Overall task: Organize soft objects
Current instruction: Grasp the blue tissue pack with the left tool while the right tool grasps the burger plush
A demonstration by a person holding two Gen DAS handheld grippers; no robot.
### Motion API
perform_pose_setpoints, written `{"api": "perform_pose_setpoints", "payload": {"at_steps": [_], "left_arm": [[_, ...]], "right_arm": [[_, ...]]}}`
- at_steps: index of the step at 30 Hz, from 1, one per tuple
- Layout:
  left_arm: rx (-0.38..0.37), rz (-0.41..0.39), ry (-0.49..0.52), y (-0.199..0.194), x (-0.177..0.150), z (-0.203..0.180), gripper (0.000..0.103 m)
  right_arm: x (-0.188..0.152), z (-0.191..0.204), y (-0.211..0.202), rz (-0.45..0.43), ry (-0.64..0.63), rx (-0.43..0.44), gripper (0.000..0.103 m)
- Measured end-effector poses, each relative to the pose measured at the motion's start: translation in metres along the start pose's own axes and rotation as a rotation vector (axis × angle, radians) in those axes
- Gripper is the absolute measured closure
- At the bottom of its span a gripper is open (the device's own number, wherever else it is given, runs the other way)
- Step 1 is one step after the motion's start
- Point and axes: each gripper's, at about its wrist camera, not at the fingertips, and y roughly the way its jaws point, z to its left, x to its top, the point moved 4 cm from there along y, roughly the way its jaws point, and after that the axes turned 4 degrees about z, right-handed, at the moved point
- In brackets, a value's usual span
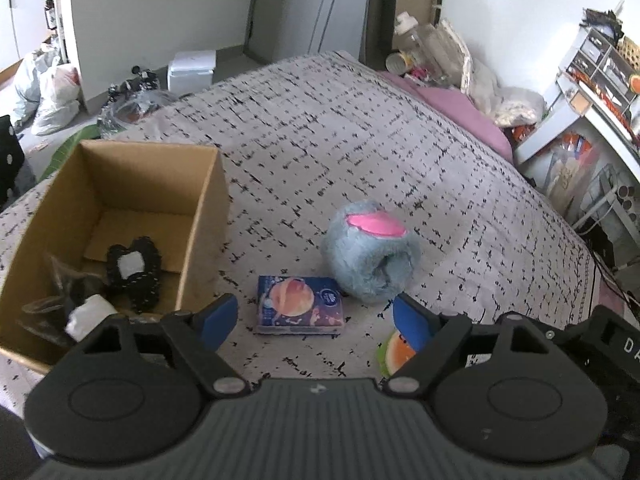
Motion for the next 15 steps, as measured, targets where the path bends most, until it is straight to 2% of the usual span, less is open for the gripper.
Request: {"api": "perform_pose_setpoints", "payload": {"at_steps": [4, 15], "left_arm": [[-0.005, 0.038, 0.006, 0.017, -0.001, -0.002, 0.03], [0.028, 0.11, 0.012, 0.063, -0.003, -0.002, 0.031]], "right_arm": [[0.0, -0.007, 0.009, 0.005, 0.045, -0.022, 0.014], [-0.001, -0.008, 0.032, 0.028, 0.078, -0.049, 0.014]]}}
